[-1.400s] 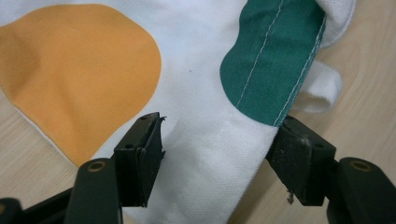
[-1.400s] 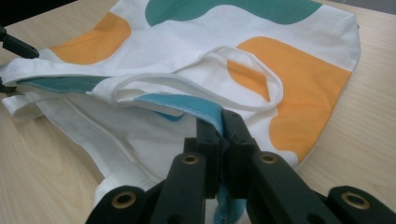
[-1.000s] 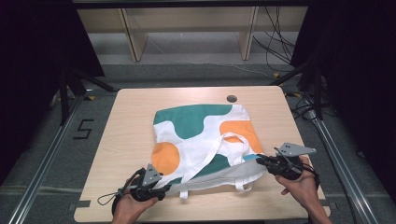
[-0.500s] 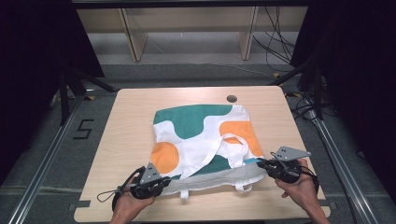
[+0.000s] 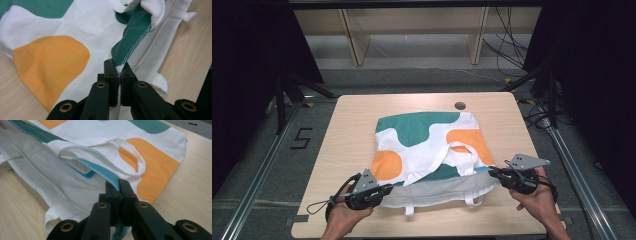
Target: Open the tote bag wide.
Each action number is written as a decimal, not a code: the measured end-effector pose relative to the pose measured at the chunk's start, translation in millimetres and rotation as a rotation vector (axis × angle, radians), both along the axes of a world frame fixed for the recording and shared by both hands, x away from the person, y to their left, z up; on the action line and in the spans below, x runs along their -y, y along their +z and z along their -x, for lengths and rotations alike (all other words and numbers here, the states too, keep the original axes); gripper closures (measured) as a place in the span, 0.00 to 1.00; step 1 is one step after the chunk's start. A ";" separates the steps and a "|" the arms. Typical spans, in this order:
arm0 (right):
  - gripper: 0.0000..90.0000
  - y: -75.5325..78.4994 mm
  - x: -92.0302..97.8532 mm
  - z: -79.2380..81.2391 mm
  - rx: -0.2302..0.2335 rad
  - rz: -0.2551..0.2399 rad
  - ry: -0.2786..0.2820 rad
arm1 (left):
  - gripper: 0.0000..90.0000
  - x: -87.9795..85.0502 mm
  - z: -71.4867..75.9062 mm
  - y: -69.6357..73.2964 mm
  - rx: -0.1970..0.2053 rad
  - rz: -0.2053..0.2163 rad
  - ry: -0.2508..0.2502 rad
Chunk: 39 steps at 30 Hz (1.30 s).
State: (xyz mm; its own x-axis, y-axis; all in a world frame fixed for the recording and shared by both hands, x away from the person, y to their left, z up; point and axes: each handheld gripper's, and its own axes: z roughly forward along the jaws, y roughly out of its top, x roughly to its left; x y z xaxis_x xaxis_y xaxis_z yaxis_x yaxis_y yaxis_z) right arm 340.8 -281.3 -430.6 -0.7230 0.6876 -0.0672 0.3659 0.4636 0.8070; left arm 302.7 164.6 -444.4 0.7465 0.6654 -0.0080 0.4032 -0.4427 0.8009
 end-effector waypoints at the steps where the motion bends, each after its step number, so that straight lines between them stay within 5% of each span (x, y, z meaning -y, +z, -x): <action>1: 0.98 3.0 -0.6 -0.5 0.003 0.003 0.009 | 0.96 -0.4 0.2 4.1 0.002 0.021 0.007; 8: 0.98 42.3 0.7 -11.1 0.011 -0.016 0.037 | 0.96 -6.5 -5.0 45.8 0.028 0.082 0.003; 14: 0.98 87.2 1.3 -27.8 0.045 -0.052 0.024 | 0.96 -7.5 -19.1 104.1 0.104 0.098 -0.028; 18: 0.98 129.8 1.9 -45.5 0.067 -0.070 0.041 | 0.96 -11.0 -27.3 138.4 0.136 0.170 -0.029; 23: 0.98 167.0 -2.8 -64.3 0.081 -0.057 0.051 | 0.96 -19.5 -45.9 177.1 0.129 0.243 -0.021; 31: 0.98 198.1 -17.0 -101.7 0.064 -0.055 0.013 | 0.96 -29.7 -95.9 198.0 0.147 0.317 0.086; 33: 0.98 204.2 -22.3 -114.2 0.065 -0.008 0.000 | 0.96 -31.6 -110.6 198.7 0.146 0.338 0.116; 39: 0.98 194.1 -41.3 -147.1 0.074 0.020 -0.049 | 0.96 -39.5 -138.2 175.9 0.118 0.336 0.169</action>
